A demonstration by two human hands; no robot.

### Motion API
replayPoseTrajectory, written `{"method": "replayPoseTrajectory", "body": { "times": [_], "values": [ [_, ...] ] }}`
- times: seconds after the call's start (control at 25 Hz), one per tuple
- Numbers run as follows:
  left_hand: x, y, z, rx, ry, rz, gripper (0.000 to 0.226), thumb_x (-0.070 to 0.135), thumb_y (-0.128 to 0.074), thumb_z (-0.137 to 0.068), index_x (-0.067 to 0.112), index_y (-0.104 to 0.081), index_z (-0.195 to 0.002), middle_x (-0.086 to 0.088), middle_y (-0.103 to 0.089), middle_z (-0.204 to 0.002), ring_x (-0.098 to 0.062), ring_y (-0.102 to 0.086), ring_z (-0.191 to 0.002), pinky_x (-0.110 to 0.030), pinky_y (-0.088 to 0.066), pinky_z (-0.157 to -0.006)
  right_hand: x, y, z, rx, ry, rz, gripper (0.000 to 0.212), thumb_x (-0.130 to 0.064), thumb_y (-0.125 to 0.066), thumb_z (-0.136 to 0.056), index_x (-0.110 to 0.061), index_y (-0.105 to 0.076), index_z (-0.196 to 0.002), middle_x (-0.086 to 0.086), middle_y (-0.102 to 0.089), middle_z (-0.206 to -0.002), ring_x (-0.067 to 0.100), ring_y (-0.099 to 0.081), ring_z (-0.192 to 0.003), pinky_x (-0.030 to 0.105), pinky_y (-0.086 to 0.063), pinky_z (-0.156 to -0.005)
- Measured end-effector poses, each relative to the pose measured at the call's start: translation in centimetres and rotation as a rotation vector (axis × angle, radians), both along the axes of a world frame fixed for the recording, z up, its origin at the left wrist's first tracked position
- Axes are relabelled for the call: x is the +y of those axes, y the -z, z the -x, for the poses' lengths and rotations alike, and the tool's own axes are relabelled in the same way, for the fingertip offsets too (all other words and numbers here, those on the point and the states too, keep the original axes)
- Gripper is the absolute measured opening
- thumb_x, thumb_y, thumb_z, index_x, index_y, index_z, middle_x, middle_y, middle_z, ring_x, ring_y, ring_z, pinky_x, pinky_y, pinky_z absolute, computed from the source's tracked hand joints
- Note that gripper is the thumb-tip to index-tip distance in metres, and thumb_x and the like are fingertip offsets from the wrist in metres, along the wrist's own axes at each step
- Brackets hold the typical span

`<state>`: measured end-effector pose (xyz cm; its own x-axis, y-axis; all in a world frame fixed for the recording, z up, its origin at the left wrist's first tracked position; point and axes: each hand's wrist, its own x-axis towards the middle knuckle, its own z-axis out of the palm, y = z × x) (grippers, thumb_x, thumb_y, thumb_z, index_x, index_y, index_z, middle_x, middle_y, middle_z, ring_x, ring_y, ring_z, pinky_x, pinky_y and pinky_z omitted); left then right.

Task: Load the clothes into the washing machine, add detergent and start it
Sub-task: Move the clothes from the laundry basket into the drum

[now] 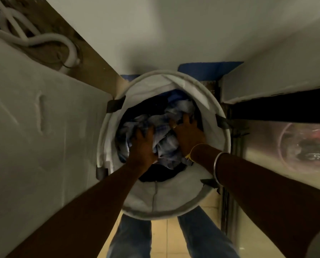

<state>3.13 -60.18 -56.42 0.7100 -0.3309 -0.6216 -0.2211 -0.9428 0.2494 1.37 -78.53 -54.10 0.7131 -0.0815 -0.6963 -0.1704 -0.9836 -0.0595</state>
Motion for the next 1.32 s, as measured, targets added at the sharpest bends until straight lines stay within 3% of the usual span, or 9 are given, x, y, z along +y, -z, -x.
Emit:
{"method": "replayPoseTrajectory", "body": {
  "times": [0.12,0.28,0.4,0.68,0.88,1.04,1.32],
  "values": [
    [0.1,-1.2,-1.2,-0.020,-0.034,0.165,0.069,0.022,-0.079,-0.077,0.013,-0.047,-0.137,-0.023,-0.054,-0.133,-0.040,-0.053,-0.123,-0.045,-0.046,-0.103,0.1,-2.3,-0.6,-0.070,-0.009,-0.091,0.040,-0.027,-0.053,-0.097,-0.026,-0.046,-0.137,0.016,-0.033,-0.143,0.038,-0.055,-0.112,0.044,-0.054,-0.087],
    [0.4,-7.6,-2.9,-0.045,0.015,0.307,0.037,0.014,-0.069,-0.080,0.017,-0.053,-0.113,-0.013,-0.061,-0.117,-0.033,-0.061,-0.106,-0.042,-0.054,-0.083,0.7,-9.0,-1.3,-0.081,0.000,-0.101,0.034,-0.019,-0.054,-0.095,-0.022,-0.055,-0.128,0.013,-0.045,-0.138,0.030,-0.064,-0.102,0.041,-0.052,-0.079],
    [0.8,-13.5,-4.5,-0.040,0.066,0.342,0.036,0.020,-0.068,-0.080,0.023,-0.049,-0.110,-0.008,-0.059,-0.115,-0.030,-0.062,-0.098,-0.043,-0.054,-0.076,1.3,-15.4,-1.7,-0.122,0.035,-0.085,0.035,-0.019,-0.051,-0.095,-0.020,-0.053,-0.130,0.013,-0.049,-0.133,0.032,-0.063,-0.102,0.039,-0.049,-0.074],
    [1.7,-28.4,-7.3,-0.196,0.190,0.445,0.028,0.040,-0.057,-0.086,0.023,-0.050,-0.107,-0.007,-0.058,-0.113,-0.026,-0.058,-0.087,-0.043,-0.051,-0.070,2.0,-30.0,-3.3,-0.209,0.114,-0.071,0.044,-0.023,-0.063,-0.087,-0.020,-0.053,-0.130,0.014,-0.053,-0.131,0.033,-0.059,-0.112,0.040,-0.051,-0.088],
    [3.1,-37.9,-8.1,-0.371,0.203,0.511,0.024,0.023,-0.065,-0.088,0.018,-0.058,-0.111,-0.010,-0.060,-0.109,-0.028,-0.059,-0.084,-0.029,-0.039,-0.069,3.7,-39.2,-3.4,-0.410,0.144,-0.019,0.039,-0.024,-0.059,-0.087,-0.022,-0.055,-0.126,0.014,-0.055,-0.124,0.036,-0.063,-0.102,0.043,-0.053,-0.078],
    [5.0,-45.0,-7.1,-0.518,0.234,0.433,0.035,0.018,-0.067,-0.085,0.020,-0.055,-0.118,-0.006,-0.059,-0.118,-0.027,-0.057,-0.096,-0.026,-0.034,-0.071,5.9,-45.2,-2.3,-0.538,0.133,0.015,0.041,-0.028,-0.062,-0.085,-0.021,-0.056,-0.124,0.015,-0.058,-0.120,0.037,-0.064,-0.099,0.045,-0.057,-0.079],
    [10.6,-56.3,-1.7,-0.656,0.335,0.588,0.026,0.017,-0.067,-0.085,0.019,-0.054,-0.107,-0.005,-0.059,-0.114,-0.025,-0.056,-0.090,-0.027,-0.033,-0.065,11.2,-56.1,4.7,-0.752,0.125,0.106,0.033,-0.025,-0.064,-0.081,-0.020,-0.057,-0.113,0.012,-0.059,-0.108,0.036,-0.064,-0.091,0.040,-0.054,-0.071]
  ]
}}
